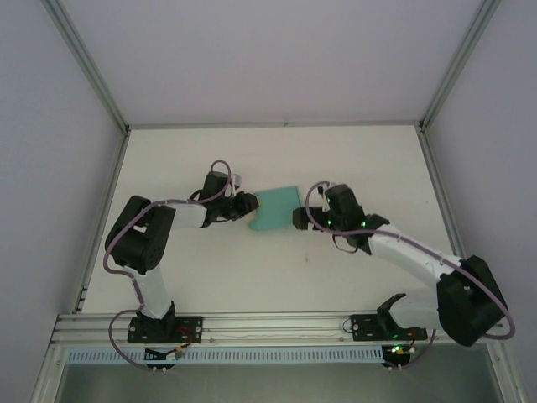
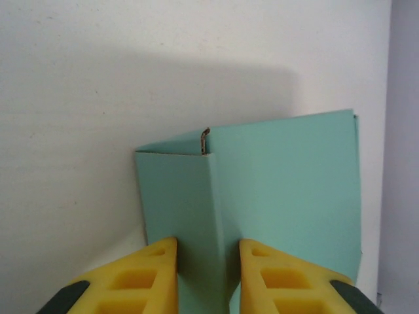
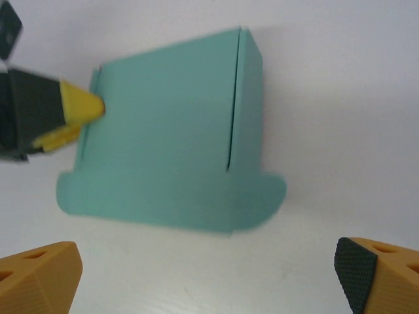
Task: Assemble paper box
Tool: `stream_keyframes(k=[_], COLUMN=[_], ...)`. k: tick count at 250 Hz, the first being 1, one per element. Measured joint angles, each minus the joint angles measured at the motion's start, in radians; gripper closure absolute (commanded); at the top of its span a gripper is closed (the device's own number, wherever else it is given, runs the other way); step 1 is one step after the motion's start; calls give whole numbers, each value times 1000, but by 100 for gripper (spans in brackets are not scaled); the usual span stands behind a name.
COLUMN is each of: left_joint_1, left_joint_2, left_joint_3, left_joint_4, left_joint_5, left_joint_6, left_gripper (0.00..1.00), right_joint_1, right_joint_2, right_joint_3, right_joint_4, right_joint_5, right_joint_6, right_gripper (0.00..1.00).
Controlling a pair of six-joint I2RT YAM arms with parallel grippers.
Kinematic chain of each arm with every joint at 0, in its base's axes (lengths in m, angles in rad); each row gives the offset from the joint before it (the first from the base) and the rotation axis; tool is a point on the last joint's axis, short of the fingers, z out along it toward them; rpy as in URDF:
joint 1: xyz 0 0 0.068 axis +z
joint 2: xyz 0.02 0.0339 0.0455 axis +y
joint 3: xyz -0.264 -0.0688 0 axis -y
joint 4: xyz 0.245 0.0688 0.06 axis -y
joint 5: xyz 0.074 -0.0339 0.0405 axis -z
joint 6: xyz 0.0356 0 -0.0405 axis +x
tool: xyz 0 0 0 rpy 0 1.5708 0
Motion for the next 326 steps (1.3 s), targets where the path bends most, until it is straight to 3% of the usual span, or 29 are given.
stream_keyframes(k=[55,105,202,239,288,313,326], left_joint_1=[33,46,64,67,70,71,72], left_joint_2=[26,33,67,68,68,68,67], left_joint_3=[-13,-30,-49,-58,-66,-71,-71], left_joint_4=[61,98,192,213,238,264,280], left_joint_5=[82,113,175,182,201,204,205], left_joint_6=[2,12,18,18,12,-9,-21], left_gripper=[77,78,78,76,68,61,47], right_joint_1=[-147,-215,-227,-227,-227,-227,-227], right_joint_2=[237,458,644,663,658,641,631], right_joint_3=[234,378,436,436,435,432,429], right_joint_4=[-71,-125,-138,-108,-26,11,21], right_joint_5=[-230,-423,-725,-779,-819,-818,-819], right_joint_6=[6,7,32,50,92,123,134], right_gripper=[0,2,15,28,56,58,58])
